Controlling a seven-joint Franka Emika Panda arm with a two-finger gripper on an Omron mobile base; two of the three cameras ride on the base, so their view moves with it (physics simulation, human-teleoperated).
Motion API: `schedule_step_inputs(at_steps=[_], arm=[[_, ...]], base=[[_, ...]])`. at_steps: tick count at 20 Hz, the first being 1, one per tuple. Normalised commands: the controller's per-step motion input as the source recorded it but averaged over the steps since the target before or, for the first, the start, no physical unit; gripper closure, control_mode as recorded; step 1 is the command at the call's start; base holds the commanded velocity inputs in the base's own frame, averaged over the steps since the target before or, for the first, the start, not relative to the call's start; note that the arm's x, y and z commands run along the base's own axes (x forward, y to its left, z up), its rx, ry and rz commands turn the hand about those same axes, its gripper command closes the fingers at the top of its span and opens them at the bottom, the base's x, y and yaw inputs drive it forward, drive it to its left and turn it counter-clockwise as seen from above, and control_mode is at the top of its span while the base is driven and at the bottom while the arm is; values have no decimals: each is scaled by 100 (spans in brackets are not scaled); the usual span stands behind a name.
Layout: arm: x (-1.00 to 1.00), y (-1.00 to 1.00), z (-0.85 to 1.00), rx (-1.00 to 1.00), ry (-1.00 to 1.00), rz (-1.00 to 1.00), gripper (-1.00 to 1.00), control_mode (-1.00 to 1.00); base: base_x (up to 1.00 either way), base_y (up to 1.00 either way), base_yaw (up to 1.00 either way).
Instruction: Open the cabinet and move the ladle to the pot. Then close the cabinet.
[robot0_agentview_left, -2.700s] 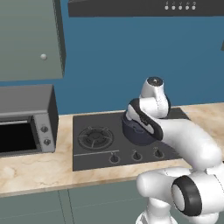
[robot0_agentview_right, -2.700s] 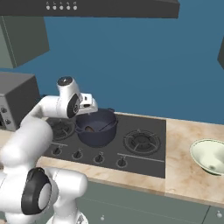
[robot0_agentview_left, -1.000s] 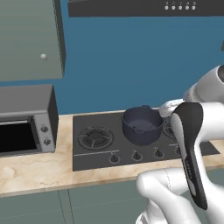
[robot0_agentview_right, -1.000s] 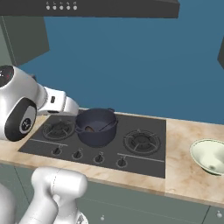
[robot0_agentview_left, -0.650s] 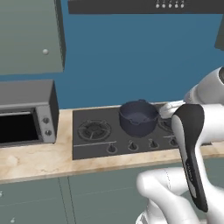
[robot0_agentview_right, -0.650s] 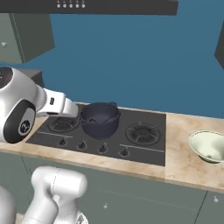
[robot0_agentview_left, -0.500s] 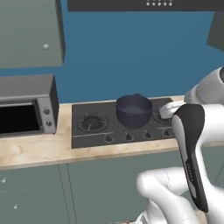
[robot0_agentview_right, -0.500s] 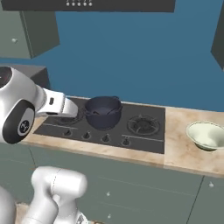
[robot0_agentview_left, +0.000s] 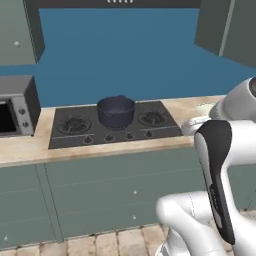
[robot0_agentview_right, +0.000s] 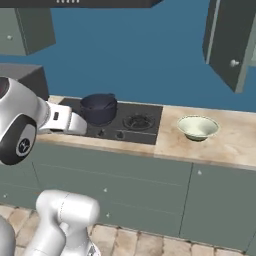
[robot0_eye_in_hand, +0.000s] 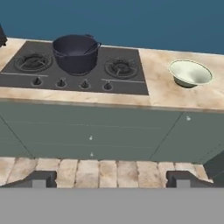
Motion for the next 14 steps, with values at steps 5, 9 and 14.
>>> schedule_step_inputs(at_steps=[5, 9, 14], arm=[[0, 0, 0, 0, 0, 0, -100, 100], [0, 0, 0, 0, 0, 0, -100, 100], [0, 0, 0, 0, 0, 0, -100, 100]], base=[[-34, -89, -9], [-31, -71, -7], [-19, -67, -6]])
